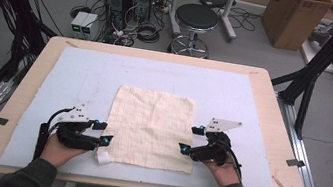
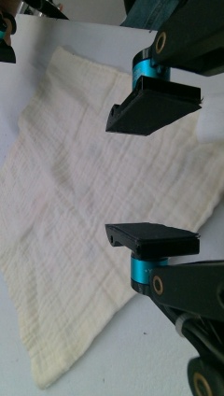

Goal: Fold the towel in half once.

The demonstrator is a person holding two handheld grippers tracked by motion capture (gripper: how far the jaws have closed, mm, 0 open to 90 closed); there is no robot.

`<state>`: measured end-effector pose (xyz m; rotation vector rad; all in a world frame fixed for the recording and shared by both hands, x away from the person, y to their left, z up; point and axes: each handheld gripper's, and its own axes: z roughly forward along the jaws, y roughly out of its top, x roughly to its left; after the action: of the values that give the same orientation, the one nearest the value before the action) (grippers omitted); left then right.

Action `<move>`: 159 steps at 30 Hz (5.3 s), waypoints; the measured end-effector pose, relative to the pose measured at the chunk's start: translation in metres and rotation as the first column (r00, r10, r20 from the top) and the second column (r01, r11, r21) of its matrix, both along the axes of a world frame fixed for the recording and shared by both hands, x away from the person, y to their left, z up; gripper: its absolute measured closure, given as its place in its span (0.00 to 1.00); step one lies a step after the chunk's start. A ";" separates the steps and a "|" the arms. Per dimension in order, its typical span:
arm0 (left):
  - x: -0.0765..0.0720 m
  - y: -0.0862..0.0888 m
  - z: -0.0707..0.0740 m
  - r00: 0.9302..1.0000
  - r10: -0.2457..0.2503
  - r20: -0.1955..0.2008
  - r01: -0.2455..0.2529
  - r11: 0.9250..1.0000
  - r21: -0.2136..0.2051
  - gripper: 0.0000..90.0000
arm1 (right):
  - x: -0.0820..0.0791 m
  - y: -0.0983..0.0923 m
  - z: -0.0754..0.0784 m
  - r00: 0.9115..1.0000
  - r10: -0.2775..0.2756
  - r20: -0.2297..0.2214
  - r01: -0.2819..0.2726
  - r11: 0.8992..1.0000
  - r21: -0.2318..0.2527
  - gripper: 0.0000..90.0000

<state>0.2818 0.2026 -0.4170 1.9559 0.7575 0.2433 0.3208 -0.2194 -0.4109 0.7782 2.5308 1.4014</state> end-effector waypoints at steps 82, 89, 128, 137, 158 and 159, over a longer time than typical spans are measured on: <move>0.176 -0.025 -0.025 0.908 0.405 -0.112 -0.387 0.909 0.153 0.73 | 0.165 0.008 -0.018 0.954 -0.250 -0.163 0.219 0.957 -0.189 0.69; 0.175 -0.028 -0.026 0.918 0.381 -0.109 -0.364 0.919 0.150 0.94 | 0.166 0.013 -0.021 0.953 -0.260 -0.157 0.222 0.949 -0.222 0.89; 0.148 0.006 0.021 0.936 0.349 -0.036 -0.350 0.935 -0.053 0.97 | 0.155 0.009 0.035 0.980 -0.188 -0.061 0.181 0.978 -0.109 0.95; 0.137 0.006 0.025 0.946 0.324 -0.018 -0.324 0.943 -0.069 0.97 | 0.144 0.005 0.037 0.987 -0.151 -0.059 0.148 0.987 -0.060 0.95; 0.118 0.011 0.029 0.960 0.280 -0.001 -0.279 0.958 -0.062 0.97 | 0.126 0.001 0.046 0.996 -0.087 -0.036 0.087 0.996 -0.017 0.95; 0.117 0.011 0.030 0.961 0.278 0.002 -0.277 0.959 -0.065 0.97 | 0.125 0.000 0.045 0.995 -0.087 -0.041 0.087 0.996 -0.013 0.95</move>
<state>0.3991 0.2132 -0.3872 1.7831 1.0216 0.3935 0.4458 -0.2194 -0.3657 0.9130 2.5003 1.3561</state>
